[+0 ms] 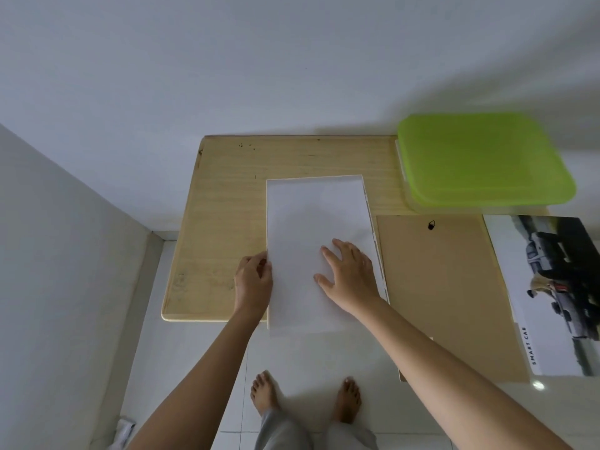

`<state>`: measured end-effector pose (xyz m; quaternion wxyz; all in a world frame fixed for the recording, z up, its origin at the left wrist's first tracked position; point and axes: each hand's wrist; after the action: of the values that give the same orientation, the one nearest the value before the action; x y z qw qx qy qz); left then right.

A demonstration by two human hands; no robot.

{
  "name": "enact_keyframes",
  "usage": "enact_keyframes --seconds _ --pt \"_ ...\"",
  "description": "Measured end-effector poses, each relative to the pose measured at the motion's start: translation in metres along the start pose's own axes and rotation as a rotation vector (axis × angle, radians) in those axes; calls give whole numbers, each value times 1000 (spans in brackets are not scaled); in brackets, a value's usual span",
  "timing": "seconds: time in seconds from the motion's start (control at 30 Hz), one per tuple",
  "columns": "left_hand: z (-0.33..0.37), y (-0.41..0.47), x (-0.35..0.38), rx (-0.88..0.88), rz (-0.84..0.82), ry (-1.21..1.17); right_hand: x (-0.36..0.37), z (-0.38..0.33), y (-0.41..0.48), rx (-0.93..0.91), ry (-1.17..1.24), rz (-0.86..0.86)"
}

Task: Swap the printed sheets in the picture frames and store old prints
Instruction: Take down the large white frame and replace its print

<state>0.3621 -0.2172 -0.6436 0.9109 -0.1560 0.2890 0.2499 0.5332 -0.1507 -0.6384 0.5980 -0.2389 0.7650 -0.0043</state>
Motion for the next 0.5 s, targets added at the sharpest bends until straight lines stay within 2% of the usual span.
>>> enact_keyframes --seconds 0.3,0.5 --pt "0 28 -9 6 49 -35 -5 -6 10 70 39 25" --pt "-5 40 -14 71 -14 26 0 -11 16 95 33 18"
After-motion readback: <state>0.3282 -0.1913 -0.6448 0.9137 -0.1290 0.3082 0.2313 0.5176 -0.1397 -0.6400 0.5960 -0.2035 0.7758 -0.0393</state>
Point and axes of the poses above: each hand's wrist, its own y-axis towards the middle knuckle, its own x-axis out of the palm, z = x × y, and after that the axes turned 7 degrees about x, right-handed
